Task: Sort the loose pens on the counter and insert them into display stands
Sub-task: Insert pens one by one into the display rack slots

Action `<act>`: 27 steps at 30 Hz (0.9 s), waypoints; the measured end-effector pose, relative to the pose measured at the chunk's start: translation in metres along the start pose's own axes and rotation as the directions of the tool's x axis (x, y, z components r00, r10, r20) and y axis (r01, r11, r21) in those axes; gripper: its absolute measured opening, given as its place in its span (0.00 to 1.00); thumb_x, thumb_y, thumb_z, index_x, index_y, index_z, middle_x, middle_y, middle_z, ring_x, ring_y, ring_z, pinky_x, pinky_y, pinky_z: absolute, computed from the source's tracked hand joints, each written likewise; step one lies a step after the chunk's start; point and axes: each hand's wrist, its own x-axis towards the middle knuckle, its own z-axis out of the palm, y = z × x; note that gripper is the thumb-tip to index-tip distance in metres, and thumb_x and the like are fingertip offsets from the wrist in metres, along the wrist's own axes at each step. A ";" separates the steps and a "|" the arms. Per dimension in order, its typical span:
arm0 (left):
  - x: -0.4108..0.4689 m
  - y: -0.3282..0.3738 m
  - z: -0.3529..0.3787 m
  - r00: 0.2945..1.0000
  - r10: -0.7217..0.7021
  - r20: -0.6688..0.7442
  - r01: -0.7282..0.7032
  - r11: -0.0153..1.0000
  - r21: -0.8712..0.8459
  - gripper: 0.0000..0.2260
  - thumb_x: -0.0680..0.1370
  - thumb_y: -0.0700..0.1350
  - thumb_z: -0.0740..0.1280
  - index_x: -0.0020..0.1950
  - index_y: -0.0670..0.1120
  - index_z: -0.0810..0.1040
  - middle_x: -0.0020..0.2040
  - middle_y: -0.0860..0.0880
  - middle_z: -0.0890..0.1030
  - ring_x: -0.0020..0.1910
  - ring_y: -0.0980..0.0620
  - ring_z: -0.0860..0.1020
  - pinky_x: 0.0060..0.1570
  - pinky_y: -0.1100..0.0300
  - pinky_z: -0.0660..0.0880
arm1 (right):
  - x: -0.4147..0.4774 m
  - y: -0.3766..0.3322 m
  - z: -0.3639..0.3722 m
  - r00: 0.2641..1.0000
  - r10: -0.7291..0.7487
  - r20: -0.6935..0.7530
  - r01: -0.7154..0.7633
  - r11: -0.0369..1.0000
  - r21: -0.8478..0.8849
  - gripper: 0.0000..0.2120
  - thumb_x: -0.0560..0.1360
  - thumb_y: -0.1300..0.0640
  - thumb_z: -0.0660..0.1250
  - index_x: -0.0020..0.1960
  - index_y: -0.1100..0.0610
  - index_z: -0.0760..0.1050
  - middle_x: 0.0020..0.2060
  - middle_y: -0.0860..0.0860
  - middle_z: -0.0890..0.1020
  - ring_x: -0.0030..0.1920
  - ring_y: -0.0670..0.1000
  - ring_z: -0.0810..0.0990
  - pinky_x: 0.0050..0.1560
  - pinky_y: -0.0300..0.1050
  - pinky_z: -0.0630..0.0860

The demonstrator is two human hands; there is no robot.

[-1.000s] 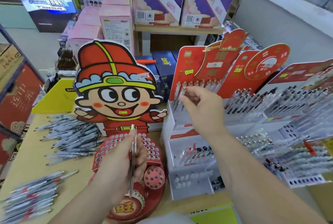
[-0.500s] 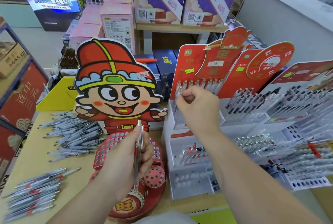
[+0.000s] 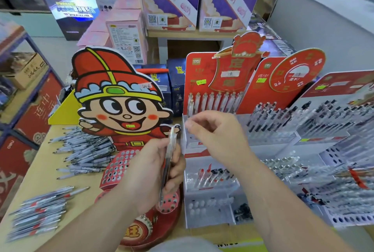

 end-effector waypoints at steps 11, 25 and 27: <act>0.020 0.008 0.058 0.907 0.276 -0.318 -0.120 0.894 0.432 0.21 0.85 0.50 0.55 0.39 0.42 0.78 0.31 0.44 0.78 0.27 0.47 0.76 0.31 0.56 0.74 | 0.000 0.009 -0.050 0.990 -0.026 0.139 -0.004 0.978 0.210 0.04 0.78 0.61 0.69 0.50 0.55 0.83 0.40 0.50 0.85 0.42 0.46 0.82 0.44 0.37 0.77; 0.048 -0.026 0.016 0.675 0.630 -0.385 -0.012 0.530 0.848 0.10 0.81 0.51 0.67 0.58 0.50 0.82 0.40 0.57 0.83 0.39 0.60 0.81 0.38 0.65 0.74 | 0.044 0.017 -0.060 0.944 -0.299 -0.136 0.282 0.950 -0.135 0.08 0.79 0.59 0.70 0.55 0.48 0.80 0.46 0.41 0.83 0.47 0.42 0.82 0.50 0.36 0.79; 0.052 -0.028 0.013 0.680 0.623 -0.386 -0.026 0.547 0.837 0.10 0.81 0.51 0.66 0.56 0.49 0.84 0.40 0.55 0.84 0.39 0.56 0.82 0.42 0.57 0.79 | 0.046 0.021 -0.054 0.944 -0.310 -0.117 0.289 0.942 -0.169 0.08 0.79 0.58 0.70 0.56 0.49 0.81 0.47 0.42 0.83 0.47 0.42 0.82 0.50 0.35 0.78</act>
